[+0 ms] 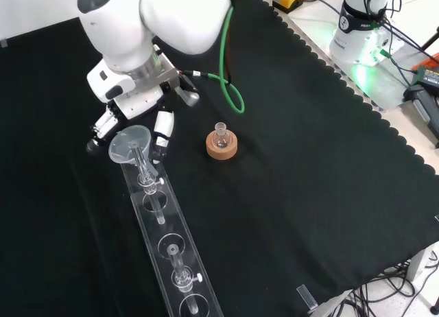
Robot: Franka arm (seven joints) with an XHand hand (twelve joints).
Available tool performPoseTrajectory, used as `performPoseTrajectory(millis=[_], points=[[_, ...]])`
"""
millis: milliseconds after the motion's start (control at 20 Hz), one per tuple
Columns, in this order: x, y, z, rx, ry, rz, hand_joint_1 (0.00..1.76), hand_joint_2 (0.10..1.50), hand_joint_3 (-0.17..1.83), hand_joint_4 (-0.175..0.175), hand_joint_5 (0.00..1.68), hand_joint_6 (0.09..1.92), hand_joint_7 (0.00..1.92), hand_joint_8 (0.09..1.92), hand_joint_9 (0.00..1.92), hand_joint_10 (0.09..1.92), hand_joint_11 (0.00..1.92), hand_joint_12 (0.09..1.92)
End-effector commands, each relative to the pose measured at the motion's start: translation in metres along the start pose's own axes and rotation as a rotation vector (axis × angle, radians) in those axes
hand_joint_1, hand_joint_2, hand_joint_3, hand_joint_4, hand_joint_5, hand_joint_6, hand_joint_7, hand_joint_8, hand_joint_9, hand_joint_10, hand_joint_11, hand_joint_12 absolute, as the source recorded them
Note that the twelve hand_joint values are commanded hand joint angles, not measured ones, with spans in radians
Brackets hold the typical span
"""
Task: Pick up the funnel from the transparent funnel stand.
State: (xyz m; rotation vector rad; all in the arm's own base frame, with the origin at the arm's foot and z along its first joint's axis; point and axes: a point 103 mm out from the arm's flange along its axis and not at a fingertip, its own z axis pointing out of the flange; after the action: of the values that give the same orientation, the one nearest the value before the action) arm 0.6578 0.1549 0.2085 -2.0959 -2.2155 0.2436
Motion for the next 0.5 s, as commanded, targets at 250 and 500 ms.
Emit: performPoseTrajectory(millis=[250,500], points=[[0.014,0.001,0.011,-0.117,-0.044,-0.088,0.37,0.85,0.03,-0.145,0.56,0.13,0.74,1.04,1.36,0.86,1.67,0.98],[0.011,-0.007,-0.006,-0.222,-0.031,-0.146,0.41,0.86,0.04,-0.173,0.58,0.49,1.02,1.04,1.54,0.85,1.78,1.02]])
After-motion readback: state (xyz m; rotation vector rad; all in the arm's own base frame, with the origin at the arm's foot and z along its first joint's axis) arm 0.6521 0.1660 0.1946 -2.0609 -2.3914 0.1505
